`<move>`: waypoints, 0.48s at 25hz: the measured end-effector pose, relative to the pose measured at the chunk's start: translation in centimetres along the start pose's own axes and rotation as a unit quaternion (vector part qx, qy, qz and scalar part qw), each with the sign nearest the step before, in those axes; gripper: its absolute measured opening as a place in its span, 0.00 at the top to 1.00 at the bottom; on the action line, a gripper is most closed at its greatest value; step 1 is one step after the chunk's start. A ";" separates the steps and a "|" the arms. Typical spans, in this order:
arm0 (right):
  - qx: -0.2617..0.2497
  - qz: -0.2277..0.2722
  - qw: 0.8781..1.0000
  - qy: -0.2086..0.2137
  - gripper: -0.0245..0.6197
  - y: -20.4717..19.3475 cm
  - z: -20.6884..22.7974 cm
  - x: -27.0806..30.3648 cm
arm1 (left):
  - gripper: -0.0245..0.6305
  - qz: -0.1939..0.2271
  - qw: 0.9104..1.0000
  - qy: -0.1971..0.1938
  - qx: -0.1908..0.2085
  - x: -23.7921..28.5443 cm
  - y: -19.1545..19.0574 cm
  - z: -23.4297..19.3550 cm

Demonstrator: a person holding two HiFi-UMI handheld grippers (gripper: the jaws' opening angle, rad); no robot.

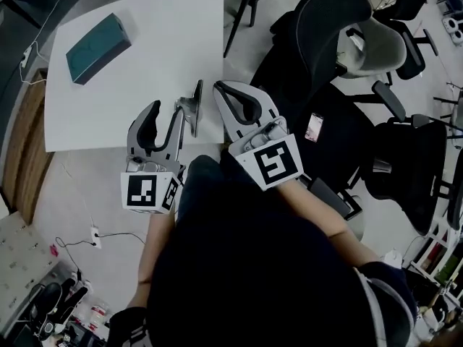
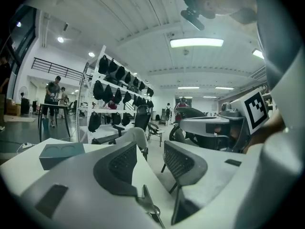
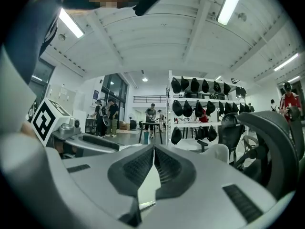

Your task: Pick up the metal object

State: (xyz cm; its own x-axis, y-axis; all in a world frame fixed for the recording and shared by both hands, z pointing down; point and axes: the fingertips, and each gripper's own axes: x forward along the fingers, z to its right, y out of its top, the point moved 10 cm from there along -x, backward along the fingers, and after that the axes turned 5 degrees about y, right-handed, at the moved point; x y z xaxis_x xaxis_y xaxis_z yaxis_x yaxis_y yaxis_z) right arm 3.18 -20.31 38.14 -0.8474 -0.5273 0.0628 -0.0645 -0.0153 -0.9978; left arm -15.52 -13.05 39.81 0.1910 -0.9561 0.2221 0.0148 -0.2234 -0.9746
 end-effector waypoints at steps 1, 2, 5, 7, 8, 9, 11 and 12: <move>0.003 -0.001 1.000 0.000 0.92 -0.2 0.3 0.2 | 0.72 -0.003 1.000 -0.001 -0.001 0.4 -0.1 0.0; 0.007 -0.002 1.000 0.000 0.92 -0.3 0.5 0.4 | 0.72 -0.006 1.000 -0.002 -0.002 0.8 -0.3 -0.1; 0.015 -0.007 1.000 -0.005 0.92 -0.8 1.2 0.9 | 0.72 -0.015 1.000 -0.008 -0.007 1.8 -0.6 -0.4; 0.020 -0.013 1.000 -0.011 0.92 -0.9 1.5 1.3 | 0.72 -0.020 1.000 -0.010 -0.011 2.4 -0.6 -1.0; 0.021 -0.018 1.000 -0.013 0.92 -1.0 1.7 1.6 | 0.71 -0.023 1.000 -0.011 -0.011 2.6 -0.6 -1.4; 0.021 -0.022 0.999 -0.015 0.92 -1.0 1.8 1.9 | 0.71 -0.027 1.000 -0.012 -0.012 2.8 -0.6 -1.7; 0.020 -0.030 0.999 -0.016 0.92 -1.2 1.9 2.6 | 0.71 -0.038 0.999 -0.018 -0.010 3.3 -0.7 -2.5; 0.020 -0.034 0.999 -0.017 0.92 -1.3 1.8 3.0 | 0.71 -0.045 0.999 -0.022 -0.009 3.5 -0.8 -2.9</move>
State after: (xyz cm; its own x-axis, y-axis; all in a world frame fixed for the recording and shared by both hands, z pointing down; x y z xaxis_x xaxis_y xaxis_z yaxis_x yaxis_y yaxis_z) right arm 1.71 -23.41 39.55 -0.8235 -0.5524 0.1296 -0.0989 -0.0851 -0.9915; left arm -17.73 -16.80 41.47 0.2328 -0.9230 0.3063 0.0169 -0.3111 -0.9502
